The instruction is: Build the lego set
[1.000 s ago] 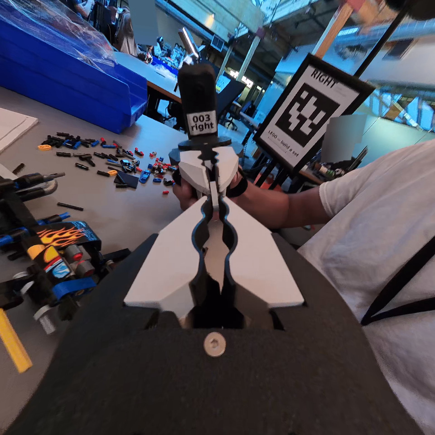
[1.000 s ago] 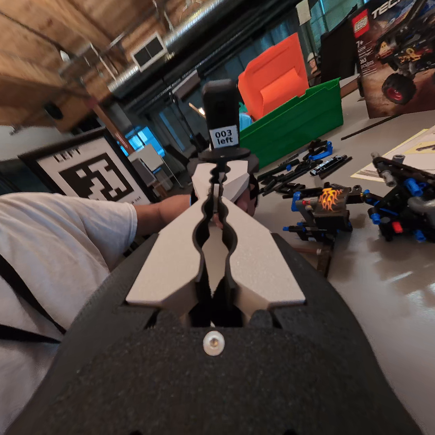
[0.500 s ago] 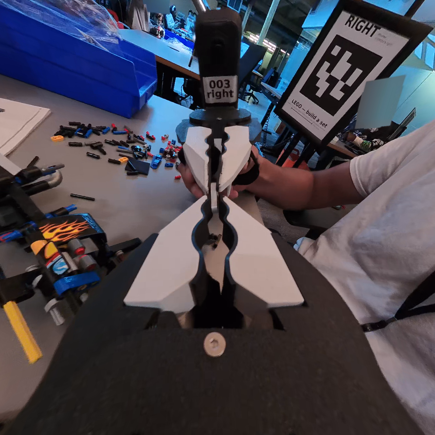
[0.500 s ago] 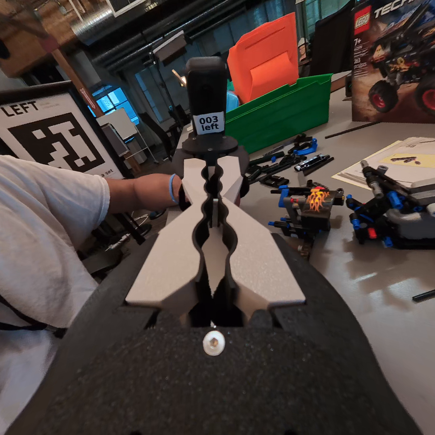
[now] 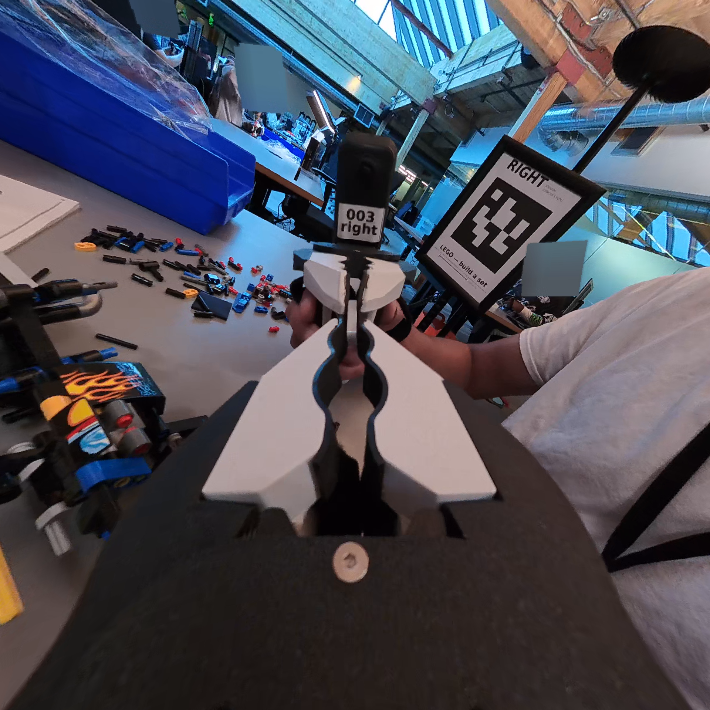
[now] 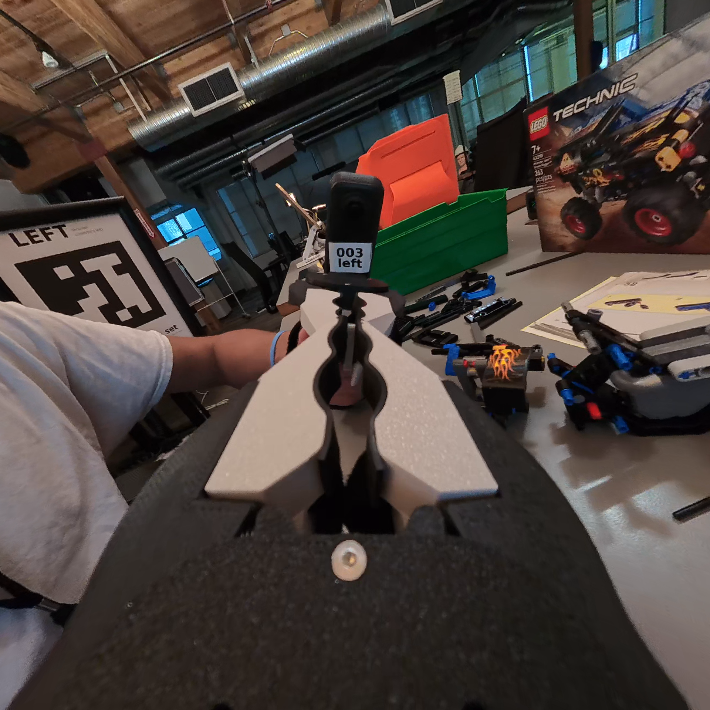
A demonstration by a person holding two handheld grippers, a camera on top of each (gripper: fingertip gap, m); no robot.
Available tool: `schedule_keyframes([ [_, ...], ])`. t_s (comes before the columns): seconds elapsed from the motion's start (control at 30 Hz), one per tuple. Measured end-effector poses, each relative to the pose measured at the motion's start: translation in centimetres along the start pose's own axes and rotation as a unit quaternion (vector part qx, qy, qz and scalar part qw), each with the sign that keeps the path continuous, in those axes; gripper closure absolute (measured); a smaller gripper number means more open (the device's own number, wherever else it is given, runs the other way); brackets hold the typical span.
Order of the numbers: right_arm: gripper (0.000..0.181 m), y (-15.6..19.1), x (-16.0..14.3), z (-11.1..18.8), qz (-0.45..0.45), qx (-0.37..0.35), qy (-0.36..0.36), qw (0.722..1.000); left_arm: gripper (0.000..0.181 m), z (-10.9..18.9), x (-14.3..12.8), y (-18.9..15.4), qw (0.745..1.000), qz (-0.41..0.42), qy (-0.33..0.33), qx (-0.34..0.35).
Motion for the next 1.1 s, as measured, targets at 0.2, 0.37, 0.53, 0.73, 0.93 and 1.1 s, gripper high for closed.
schedule_keyframes([
  [0.2, 0.179, 0.0, -0.1, 0.1, -0.029, 0.012, 0.007, 0.999, 0.179, 0.1, -0.2, -0.1, 1.0, -0.019, 0.017, 0.012],
  [0.37, 0.179, 0.1, -0.3, 0.1, -0.039, 0.019, 0.009, 0.999, 0.179, 0.1, -0.4, -0.2, 0.999, -0.031, 0.024, 0.013],
  [0.53, 0.179, 0.2, -0.4, -0.1, -0.031, 0.023, 0.011, 0.999, 0.179, 0.3, -0.4, -0.4, 0.998, -0.056, 0.034, 0.021],
  [0.73, 0.179, 0.6, -0.4, 0.1, -0.032, 0.031, 0.013, 0.999, 0.179, 0.2, -0.6, -0.6, 0.998, -0.057, 0.039, 0.014],
  [0.93, 0.169, 0.8, 0.5, 1.0, 0.031, -0.004, -0.003, 0.999, 0.178, 1.2, -0.2, 0.9, 0.993, -0.087, 0.034, 0.073],
  [1.1, 0.165, -0.4, 1.9, 4.5, 0.105, -0.131, 0.035, 0.985, 0.179, 3.8, 1.2, 3.8, 0.967, -0.153, 0.019, 0.201],
])
Point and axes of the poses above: each gripper's, where its closed fingertips meet, z back along the fingers, x out of its top, y = z × x across the jaws, the point moved 4 cm from there along z, back along the fingers, and after that the axes turned 4 degrees about x, right-handed, at the moved point
